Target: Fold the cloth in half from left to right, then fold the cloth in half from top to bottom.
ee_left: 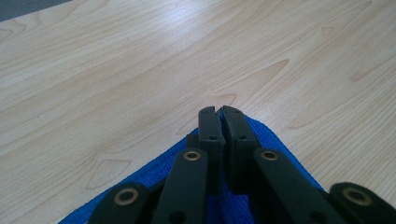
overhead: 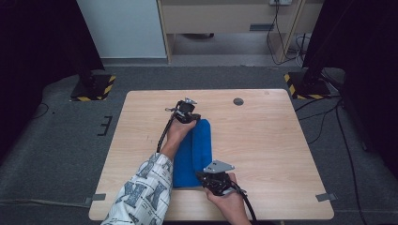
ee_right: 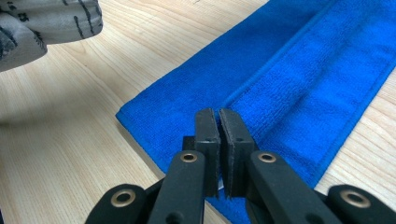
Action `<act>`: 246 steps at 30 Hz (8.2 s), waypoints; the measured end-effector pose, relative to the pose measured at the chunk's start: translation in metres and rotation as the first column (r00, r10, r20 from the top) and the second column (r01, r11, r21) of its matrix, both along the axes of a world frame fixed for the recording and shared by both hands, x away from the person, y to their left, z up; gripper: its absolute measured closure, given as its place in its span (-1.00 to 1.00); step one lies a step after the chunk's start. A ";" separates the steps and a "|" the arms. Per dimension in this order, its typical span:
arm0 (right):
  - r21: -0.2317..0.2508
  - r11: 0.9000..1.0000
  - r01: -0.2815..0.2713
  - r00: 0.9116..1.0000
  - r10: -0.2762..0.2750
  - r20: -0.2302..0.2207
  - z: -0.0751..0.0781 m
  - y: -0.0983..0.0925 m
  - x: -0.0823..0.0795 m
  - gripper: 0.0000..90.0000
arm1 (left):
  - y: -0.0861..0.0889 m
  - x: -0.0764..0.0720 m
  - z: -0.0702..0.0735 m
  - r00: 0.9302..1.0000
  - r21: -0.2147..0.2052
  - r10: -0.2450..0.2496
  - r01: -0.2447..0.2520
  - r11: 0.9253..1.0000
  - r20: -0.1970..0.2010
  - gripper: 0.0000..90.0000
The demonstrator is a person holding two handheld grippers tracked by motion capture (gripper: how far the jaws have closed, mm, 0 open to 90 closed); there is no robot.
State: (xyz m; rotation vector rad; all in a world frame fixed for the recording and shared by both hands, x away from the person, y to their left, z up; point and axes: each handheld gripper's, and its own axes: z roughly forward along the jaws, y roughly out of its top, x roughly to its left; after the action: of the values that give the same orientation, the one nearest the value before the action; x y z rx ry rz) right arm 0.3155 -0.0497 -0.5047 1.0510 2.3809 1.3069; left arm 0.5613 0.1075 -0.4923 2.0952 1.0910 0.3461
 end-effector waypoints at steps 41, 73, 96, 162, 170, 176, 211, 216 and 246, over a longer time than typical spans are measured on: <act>0.002 0.999 0.033 0.998 -0.033 -0.045 -0.013 -0.017 0.003 0.89 | -0.013 0.003 -0.012 1.000 -0.010 -0.014 0.014 1.000 -0.015 0.90; -0.024 0.997 0.069 0.995 -0.071 -0.074 -0.015 -0.028 0.005 0.53 | -0.013 0.004 -0.009 1.000 -0.054 0.006 -0.005 0.999 0.014 0.92; -0.057 0.993 0.099 0.993 -0.103 -0.061 -0.013 -0.032 0.014 -0.47 | -0.013 -0.002 0.000 0.997 -0.032 -0.043 0.045 0.998 0.065 -0.01; -0.119 0.988 0.098 0.994 -0.104 -0.040 0.047 -0.030 0.174 -0.39 | 0.090 -0.066 0.023 0.998 -0.017 -0.012 0.013 1.000 0.061 -0.74; -0.168 0.978 0.122 0.991 -0.128 -0.025 0.046 -0.030 0.204 -0.04 | 0.084 -0.049 0.021 0.998 -0.014 0.018 -0.017 1.000 0.061 -0.63; -0.191 0.975 0.117 0.992 -0.123 -0.019 0.040 -0.029 0.217 0.19 | 0.078 -0.040 0.017 0.997 0.013 0.018 -0.019 1.000 0.069 -0.55; -0.143 0.965 0.221 0.966 -0.237 -0.107 -0.024 0.003 0.257 0.22 | 0.079 -0.010 -0.038 0.996 0.053 0.087 -0.089 0.995 0.028 -0.11; -0.172 0.964 0.203 0.972 -0.220 -0.087 -0.023 0.010 0.252 0.42 | 0.077 -0.010 -0.038 0.996 0.054 0.080 -0.082 0.995 0.034 -0.02; -0.128 0.980 0.149 0.982 -0.162 -0.096 -0.008 -0.004 0.234 0.93 | 0.059 -0.023 -0.019 0.999 -0.027 0.032 -0.032 0.999 -0.011 0.92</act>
State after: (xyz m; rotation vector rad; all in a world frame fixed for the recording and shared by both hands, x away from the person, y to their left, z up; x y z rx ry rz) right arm 0.5490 -0.0541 -0.5127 1.2699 2.3633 1.0649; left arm 0.5381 0.1668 -0.5115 2.0596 1.1301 0.3338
